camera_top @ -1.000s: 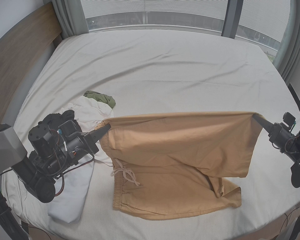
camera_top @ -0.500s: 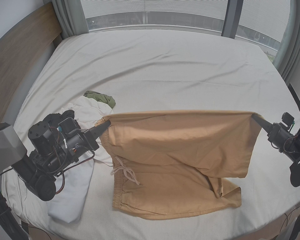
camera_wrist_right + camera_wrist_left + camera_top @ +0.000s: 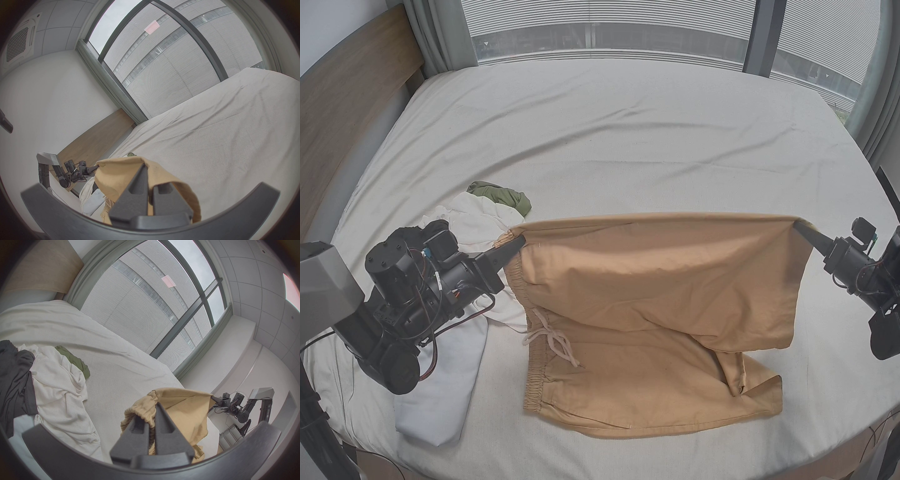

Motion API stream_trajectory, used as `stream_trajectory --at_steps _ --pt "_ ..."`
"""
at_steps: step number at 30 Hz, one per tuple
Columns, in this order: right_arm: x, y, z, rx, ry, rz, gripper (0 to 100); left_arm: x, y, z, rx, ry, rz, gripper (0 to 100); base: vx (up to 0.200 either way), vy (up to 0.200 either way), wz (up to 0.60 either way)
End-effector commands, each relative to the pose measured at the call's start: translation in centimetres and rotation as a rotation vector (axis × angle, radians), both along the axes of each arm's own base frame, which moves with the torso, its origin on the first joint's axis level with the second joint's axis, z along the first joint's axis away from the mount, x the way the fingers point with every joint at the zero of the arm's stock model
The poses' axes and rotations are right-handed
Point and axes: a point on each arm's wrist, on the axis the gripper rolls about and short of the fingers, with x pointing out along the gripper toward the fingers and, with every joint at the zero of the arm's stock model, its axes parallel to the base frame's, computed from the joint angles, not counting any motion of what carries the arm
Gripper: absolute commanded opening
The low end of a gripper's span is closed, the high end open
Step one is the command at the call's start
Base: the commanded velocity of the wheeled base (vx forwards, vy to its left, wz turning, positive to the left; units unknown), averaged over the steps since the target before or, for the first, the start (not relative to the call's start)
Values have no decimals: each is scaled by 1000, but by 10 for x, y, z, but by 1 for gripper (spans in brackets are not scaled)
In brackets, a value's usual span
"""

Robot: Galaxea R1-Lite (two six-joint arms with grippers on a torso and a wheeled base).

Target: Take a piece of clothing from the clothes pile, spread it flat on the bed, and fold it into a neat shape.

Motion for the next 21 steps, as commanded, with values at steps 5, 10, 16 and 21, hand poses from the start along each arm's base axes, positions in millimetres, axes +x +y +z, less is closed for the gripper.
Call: stream_trajectory --at_steps 5,10,16,21 --pt "25 -3 -9 2 6 0 0 16 -3 -11 -4 12 41 0 0 0 0" --pt "33 -3 -8 4 -6 2 0 22 -5 -20 0 30 44 0 0 0 0" --pt "47 -6 -13 9 -3 0 0 36 -7 -25 -8 22 76 0 0 0 0" --pt "56 -7 -17 25 7 2 0 44 -9 -24 -44 19 93 0 0 0 0"
